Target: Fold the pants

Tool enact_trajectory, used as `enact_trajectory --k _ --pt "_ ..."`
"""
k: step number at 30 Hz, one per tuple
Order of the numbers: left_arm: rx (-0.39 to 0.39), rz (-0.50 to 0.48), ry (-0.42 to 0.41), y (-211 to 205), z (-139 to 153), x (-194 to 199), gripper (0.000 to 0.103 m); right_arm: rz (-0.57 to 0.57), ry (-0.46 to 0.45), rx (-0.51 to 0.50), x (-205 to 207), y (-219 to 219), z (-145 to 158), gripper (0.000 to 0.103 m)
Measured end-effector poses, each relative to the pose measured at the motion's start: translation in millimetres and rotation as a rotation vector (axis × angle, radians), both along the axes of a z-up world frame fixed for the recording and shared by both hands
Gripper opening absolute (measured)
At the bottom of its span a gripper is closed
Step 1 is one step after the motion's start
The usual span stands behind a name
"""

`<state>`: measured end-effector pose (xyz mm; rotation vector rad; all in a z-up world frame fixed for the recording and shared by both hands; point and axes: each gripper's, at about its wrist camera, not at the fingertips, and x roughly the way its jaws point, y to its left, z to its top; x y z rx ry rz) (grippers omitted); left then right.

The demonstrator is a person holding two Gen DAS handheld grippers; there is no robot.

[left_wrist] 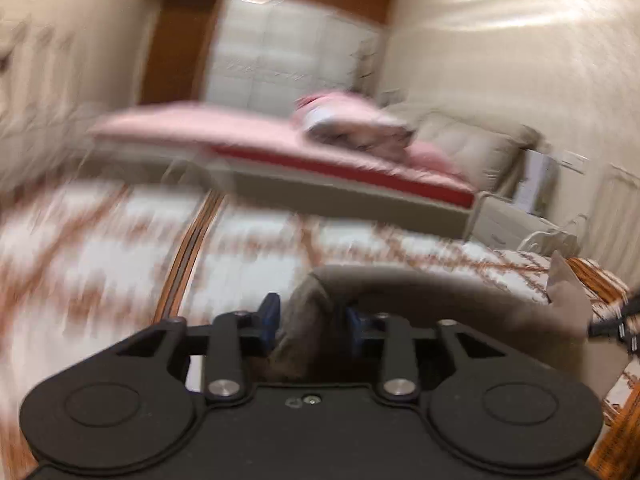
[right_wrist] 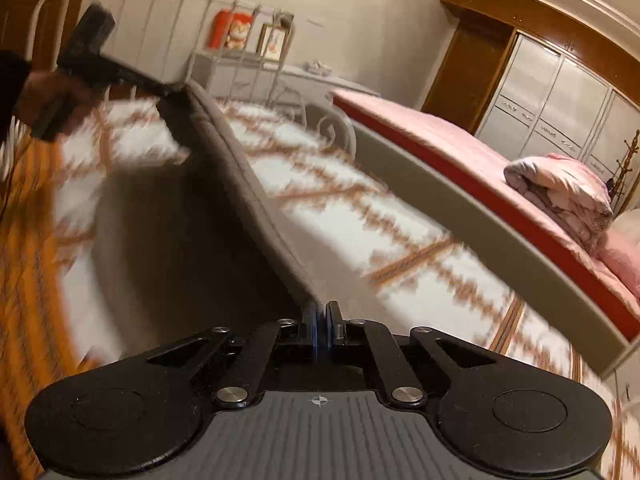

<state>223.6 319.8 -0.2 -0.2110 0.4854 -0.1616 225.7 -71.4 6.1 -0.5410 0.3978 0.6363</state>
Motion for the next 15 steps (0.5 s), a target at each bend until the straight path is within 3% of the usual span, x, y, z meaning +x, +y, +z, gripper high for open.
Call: enact_trajectory --k 3,6,8,9,10,12,15 --pt "-0.078 0.085 0.137 -1.2 -37.8 -30.0 0.026 -0.091 0.091 0.072 -35.1 -11.5 -37.4 0.005" --pt "-0.172 0.169 0.173 -5.2 -46.6 -49.0 0.023 -0.211 0.131 0.184 -51.9 -25.8 -48.4 0.007" --pt "-0.195 0.214 0.147 -6.2 -40.4 -53.9 0.025 -0.274 0.143 0.265 -52.8 -33.3 -46.5 0.032" --pt "-0.181 0.239 0.127 -7.3 -34.7 -55.3 0.025 -0.302 0.146 0.312 -50.7 -37.3 -44.1 0.05" --pt "-0.188 0.25 0.121 -7.4 -29.5 -54.4 0.025 -0.33 0.144 0.352 -46.6 -42.7 -41.4 0.057" --pt "-0.251 0.248 0.126 -5.0 -19.8 -48.6 0.025 -0.368 0.158 0.44 -41.2 -50.8 -33.5 0.058" --pt "-0.389 0.211 0.162 -3.6 -23.6 -32.9 0.037 -0.433 0.212 0.536 -26.7 -62.4 -29.3 0.057"
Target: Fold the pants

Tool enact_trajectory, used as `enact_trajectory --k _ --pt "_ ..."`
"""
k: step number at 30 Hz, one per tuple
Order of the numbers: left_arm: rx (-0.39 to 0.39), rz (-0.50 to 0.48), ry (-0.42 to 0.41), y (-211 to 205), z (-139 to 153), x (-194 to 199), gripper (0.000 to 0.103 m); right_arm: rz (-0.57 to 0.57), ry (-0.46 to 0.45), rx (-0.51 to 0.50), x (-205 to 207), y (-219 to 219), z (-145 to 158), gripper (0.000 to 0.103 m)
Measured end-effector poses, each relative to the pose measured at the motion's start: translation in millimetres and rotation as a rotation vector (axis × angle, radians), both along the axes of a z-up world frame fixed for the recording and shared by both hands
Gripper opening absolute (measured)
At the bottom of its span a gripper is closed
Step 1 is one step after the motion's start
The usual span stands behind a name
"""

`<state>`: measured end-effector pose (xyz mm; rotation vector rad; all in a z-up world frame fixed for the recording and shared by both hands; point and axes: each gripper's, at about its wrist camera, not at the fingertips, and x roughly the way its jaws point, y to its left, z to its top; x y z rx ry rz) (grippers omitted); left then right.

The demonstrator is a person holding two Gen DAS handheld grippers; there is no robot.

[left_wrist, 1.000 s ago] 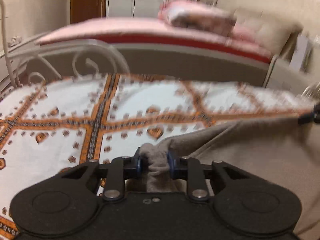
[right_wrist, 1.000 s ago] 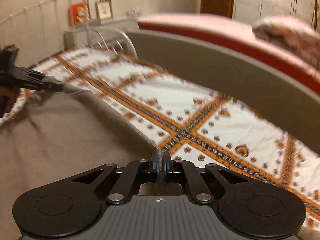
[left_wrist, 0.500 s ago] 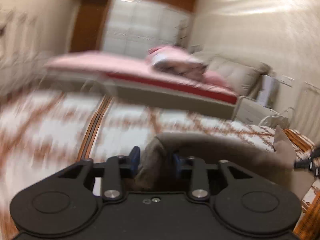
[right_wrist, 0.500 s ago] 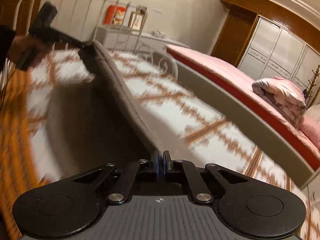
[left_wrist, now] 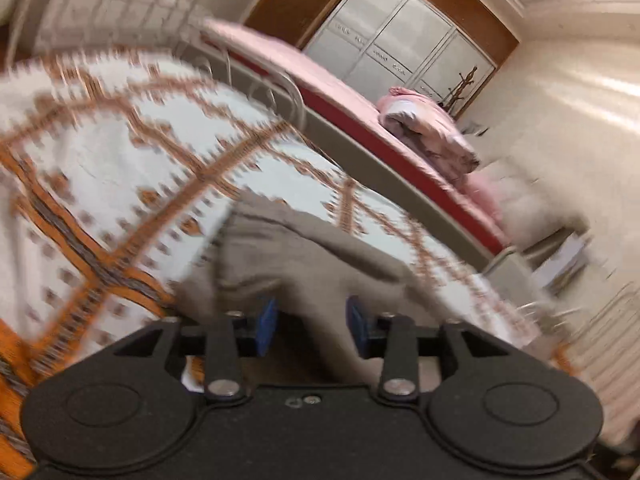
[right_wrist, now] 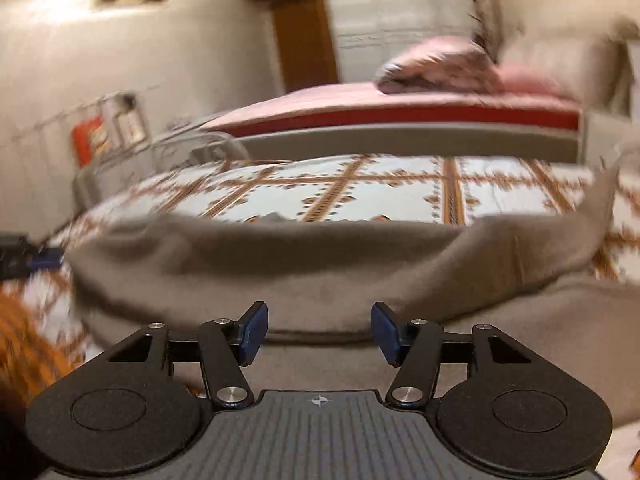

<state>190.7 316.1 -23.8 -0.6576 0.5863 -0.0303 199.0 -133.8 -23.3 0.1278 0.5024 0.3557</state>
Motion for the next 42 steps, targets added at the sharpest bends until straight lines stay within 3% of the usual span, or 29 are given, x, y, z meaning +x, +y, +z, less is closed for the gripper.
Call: enact_trajectory --k 3,7,13,14,16,17,19,23,24,26,27,29,31,32,35,37,39,42 --pt "-0.13 0.016 0.077 4.7 -20.1 11.1 0.038 -0.055 0.099 0.115 20.2 -14.9 -4.5 0.057" --pt "-0.202 0.056 0.078 9.7 -40.7 17.3 0.038 -0.12 0.21 0.269 45.6 -38.4 -19.8 0.057" --pt "-0.326 0.088 0.069 16.8 -53.6 31.6 0.036 -0.188 0.314 0.413 82.0 -57.2 -38.7 0.057" --pt "-0.327 0.091 0.081 17.2 -54.8 35.5 0.035 -0.193 0.317 0.434 86.9 -60.1 -40.8 0.052" --pt "-0.303 0.094 0.095 15.1 -52.8 38.5 0.022 -0.204 0.327 0.434 95.9 -60.2 -40.5 0.015" --pt "-0.284 0.085 0.095 14.1 -51.4 40.8 0.011 -0.203 0.332 0.429 98.8 -60.2 -40.1 0.01" --pt "-0.253 0.055 0.05 12.3 -41.9 42.4 0.008 -0.183 0.287 0.391 97.1 -56.2 -30.8 0.009" --pt "-0.116 -0.035 -0.221 11.7 18.8 30.3 0.008 -0.101 0.051 0.345 58.4 -54.2 20.2 0.009" --pt "-0.082 -0.046 -0.237 14.2 27.1 26.9 0.008 -0.076 0.003 0.34 45.8 -55.4 30.2 0.009" --pt "-0.044 -0.058 -0.18 24.4 21.8 21.7 0.009 -0.043 -0.02 0.312 21.9 -55.3 31.8 0.009" --pt "-0.014 -0.069 -0.101 28.7 8.5 23.0 0.009 -0.032 0.01 0.291 14.8 -54.8 19.6 0.009" --pt "0.067 -0.098 0.186 29.1 -39.7 36.0 0.009 -0.021 0.117 0.226 15.0 -47.3 -18.2 0.009" --pt "0.076 -0.084 0.14 26.6 -45.5 29.9 0.01 -0.034 0.235 0.18 23.1 -41.4 -54.2 0.009" --pt "0.051 -0.059 0.133 26.9 -40.8 29.2 0.01 -0.038 0.204 0.196 19.3 -43.0 -55.3 0.009" --pt "0.136 -0.072 0.157 16.0 -33.8 35.5 0.01 -0.046 0.202 0.167 18.8 -40.0 -48.6 0.009" --pt "0.131 -0.066 0.144 16.9 -27.8 37.1 0.01 -0.037 0.19 0.149 22.0 -38.0 -42.9 0.009" --pt "0.143 -0.079 0.062 14.5 -7.4 39.1 0.01 -0.033 0.156 0.158 24.5 -32.4 -26.1 0.009" --pt "0.146 -0.093 -0.074 8.2 30.3 38.4 0.01 -0.05 0.016 0.203 20.4 -31.3 14.5 0.009"
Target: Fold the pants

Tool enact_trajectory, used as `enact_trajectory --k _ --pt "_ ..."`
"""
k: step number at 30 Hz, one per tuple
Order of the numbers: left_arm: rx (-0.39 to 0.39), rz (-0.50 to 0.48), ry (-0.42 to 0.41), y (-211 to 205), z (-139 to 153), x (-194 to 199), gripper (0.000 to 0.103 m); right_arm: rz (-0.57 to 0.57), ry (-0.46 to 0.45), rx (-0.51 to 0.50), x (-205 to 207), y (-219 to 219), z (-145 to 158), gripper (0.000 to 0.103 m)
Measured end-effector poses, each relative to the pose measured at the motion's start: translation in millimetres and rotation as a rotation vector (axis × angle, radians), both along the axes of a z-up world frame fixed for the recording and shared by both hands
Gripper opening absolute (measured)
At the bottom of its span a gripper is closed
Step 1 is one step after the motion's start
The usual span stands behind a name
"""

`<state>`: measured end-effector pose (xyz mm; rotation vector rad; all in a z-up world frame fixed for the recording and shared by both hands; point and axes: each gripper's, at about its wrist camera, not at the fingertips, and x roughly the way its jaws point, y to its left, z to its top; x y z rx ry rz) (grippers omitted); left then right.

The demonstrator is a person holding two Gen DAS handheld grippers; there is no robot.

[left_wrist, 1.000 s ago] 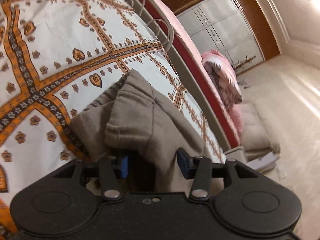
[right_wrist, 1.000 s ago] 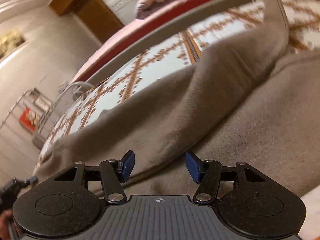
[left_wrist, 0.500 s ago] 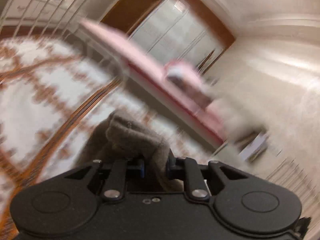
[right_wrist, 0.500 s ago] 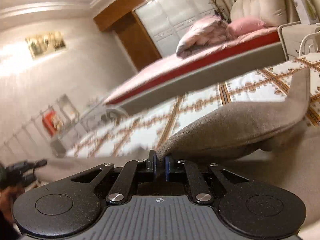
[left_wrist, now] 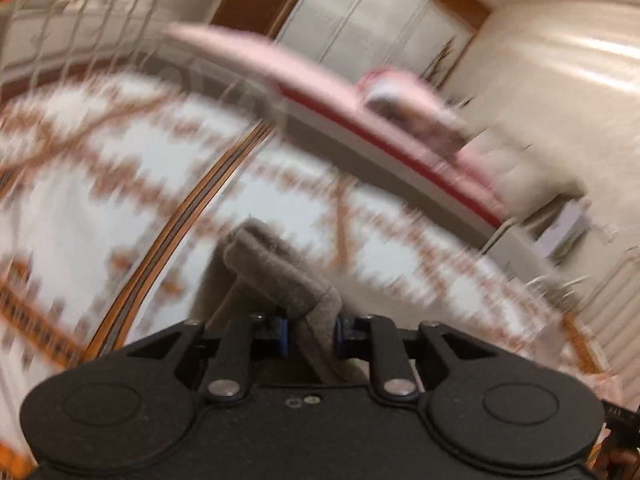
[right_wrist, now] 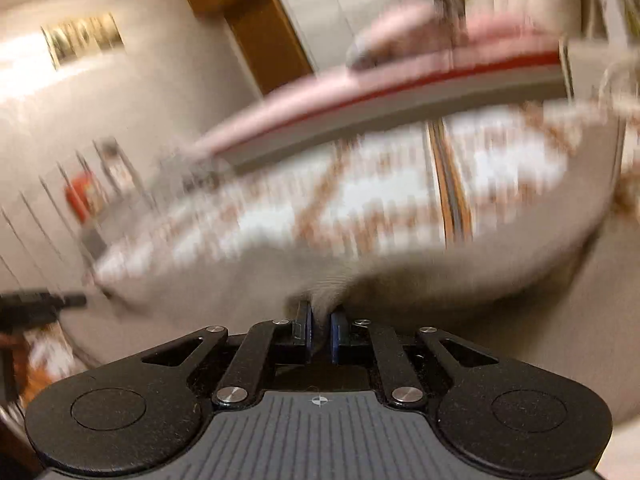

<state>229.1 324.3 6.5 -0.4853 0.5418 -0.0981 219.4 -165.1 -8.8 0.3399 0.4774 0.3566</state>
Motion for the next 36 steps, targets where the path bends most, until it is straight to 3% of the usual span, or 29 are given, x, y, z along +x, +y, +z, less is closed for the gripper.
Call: enact_trajectory --k 2,4,6,7,8,9,10,13,16,17,19,21,24,27,31,36 --pt "-0.018 -0.011 -0.1 -5.7 13.9 -6.8 0.01 -0.033 -0.092 0.042 -8.7 -9.7 24.2 0.009" --pt "0.004 -0.005 -0.081 -8.2 -0.2 -9.2 0.01 -0.047 -0.151 0.034 -14.5 -15.0 26.6 0.009" --pt "0.062 0.002 0.121 -10.1 -41.4 -0.6 0.01 -0.009 -0.057 -0.052 -2.4 -9.6 -6.4 0.009" --pt "0.092 -0.011 0.214 -12.9 -65.2 1.0 0.011 0.003 0.058 -0.11 9.3 -4.2 -33.8 0.009" --pt "0.099 -0.01 0.198 -14.2 -72.8 -3.5 0.011 0.019 0.162 -0.147 16.9 0.4 -55.9 0.009" --pt "0.076 0.011 0.167 -13.3 -73.3 -8.7 0.011 0.025 0.183 -0.161 16.7 2.0 -68.6 0.009" --pt "0.05 0.026 0.167 -11.4 -71.9 -8.4 0.01 0.021 0.151 -0.156 13.2 1.2 -70.5 0.009" --pt "0.097 0.005 0.178 -15.9 -63.9 -1.0 0.01 0.0 0.165 -0.132 15.6 -1.1 -69.6 0.009" --pt "0.094 -0.002 0.109 -13.3 -47.8 -8.7 0.01 -0.001 0.139 -0.123 8.4 -4.0 -63.5 0.009" --pt "0.127 -0.006 0.103 -15.9 -46.4 -8.8 0.01 -0.003 0.126 -0.111 10.1 -2.5 -55.5 0.009" --pt "0.182 -0.007 0.208 -18.1 -62.4 2.1 0.012 -0.006 0.135 -0.093 6.2 -2.0 -58.1 0.009" --pt "0.163 0.011 0.202 -16.4 -63.7 1.7 0.013 0.007 0.197 -0.133 13.6 6.2 -62.5 0.009" --pt "0.158 0.015 0.196 -16.8 -55.0 1.0 0.013 0.009 0.174 -0.103 9.3 3.5 -49.8 0.009" --pt "0.17 0.017 0.236 -16.2 -51.2 -1.2 0.02 0.021 0.199 -0.097 8.3 -0.5 -46.5 0.009" --pt "0.178 0.045 0.257 -13.9 -39.8 -18.1 0.018 0.025 0.198 -0.046 -6.2 -24.1 -33.7 0.009" --pt "0.181 0.036 0.215 -38.0 -13.6 -29.9 0.018 -0.054 0.169 0.011 -6.5 -76.7 -10.4 0.009"
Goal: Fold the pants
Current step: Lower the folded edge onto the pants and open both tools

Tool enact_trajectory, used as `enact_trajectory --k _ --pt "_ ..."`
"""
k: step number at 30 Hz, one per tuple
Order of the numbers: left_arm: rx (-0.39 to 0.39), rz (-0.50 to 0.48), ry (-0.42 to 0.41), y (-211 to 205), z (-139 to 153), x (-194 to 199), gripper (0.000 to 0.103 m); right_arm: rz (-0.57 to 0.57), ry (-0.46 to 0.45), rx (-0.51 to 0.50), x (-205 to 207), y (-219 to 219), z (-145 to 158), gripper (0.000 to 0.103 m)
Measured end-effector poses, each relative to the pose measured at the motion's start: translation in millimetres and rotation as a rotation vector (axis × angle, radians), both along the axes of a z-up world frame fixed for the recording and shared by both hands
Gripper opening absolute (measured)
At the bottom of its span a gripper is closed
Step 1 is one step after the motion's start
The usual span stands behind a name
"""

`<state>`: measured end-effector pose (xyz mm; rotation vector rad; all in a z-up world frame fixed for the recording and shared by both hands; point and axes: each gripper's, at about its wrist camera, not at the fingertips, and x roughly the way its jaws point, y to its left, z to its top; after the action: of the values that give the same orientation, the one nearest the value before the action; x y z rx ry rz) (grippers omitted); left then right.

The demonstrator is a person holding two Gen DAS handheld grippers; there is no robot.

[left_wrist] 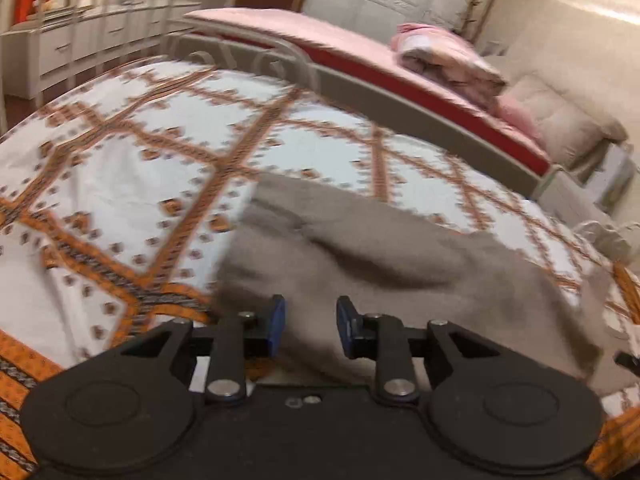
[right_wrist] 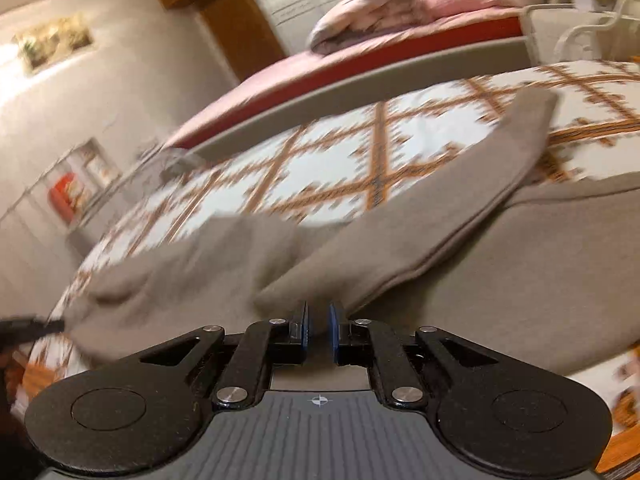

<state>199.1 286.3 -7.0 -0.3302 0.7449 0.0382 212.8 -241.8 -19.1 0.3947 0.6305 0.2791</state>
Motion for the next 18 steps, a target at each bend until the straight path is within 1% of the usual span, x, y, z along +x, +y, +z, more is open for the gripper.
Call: enact_trajectory --k 1,2,3,4,5,7,8,9,12,14,16,17,18 --pt "0.001 -0.012 0.006 -9.0 1.7 2.5 0.018 -0.025 0.004 0.011 3.6 -9.8 1.8 0.009" --pt "0.0 -0.028 0.022 -19.4 0.9 6.9 0.02 -0.06 0.017 0.035 10.1 -21.5 1.5 0.009" --pt "0.008 -0.04 0.034 -28.4 -1.5 10.8 0.02 -0.089 0.033 0.062 17.2 -32.1 -0.3 0.01" --pt "0.02 -0.046 0.051 -36.7 -6.4 15.3 0.022 -0.114 0.056 0.095 25.5 -43.9 -4.6 0.01" --pt "0.028 -0.048 0.08 -44.4 -15.2 20.8 0.025 -0.135 0.076 0.123 33.0 -53.1 -8.4 0.013" --pt "0.052 -0.038 0.152 -52.4 -34.5 29.3 0.026 -0.179 0.122 0.187 48.5 -69.4 -18.8 0.041" --pt "0.072 -0.04 0.169 -55.5 -41.8 31.6 0.026 -0.201 0.139 0.209 54.2 -76.5 -23.4 0.067" --pt "0.081 -0.046 0.17 -56.4 -42.9 33.0 0.027 -0.219 0.145 0.221 60.3 -82.4 -27.1 0.072" --pt "0.071 -0.038 0.166 -55.3 -42.7 32.3 0.028 -0.228 0.13 0.292 75.9 -97.9 -35.0 0.072" --pt "0.083 -0.053 0.159 -55.1 -44.4 30.7 0.028 -0.233 0.122 0.304 84.5 -104.5 -36.4 0.06" --pt "0.074 -0.055 0.153 -53.8 -44.5 29.7 0.028 -0.247 0.142 0.3 94.7 -111.3 -38.9 0.038" --pt "0.069 -0.055 0.151 -53.5 -44.3 29.8 0.028 -0.254 0.151 0.314 99.6 -115.6 -40.3 0.03" --pt "0.065 -0.055 0.149 -52.9 -43.9 29.9 0.028 -0.256 0.157 0.328 102.3 -117.8 -41.9 0.017"
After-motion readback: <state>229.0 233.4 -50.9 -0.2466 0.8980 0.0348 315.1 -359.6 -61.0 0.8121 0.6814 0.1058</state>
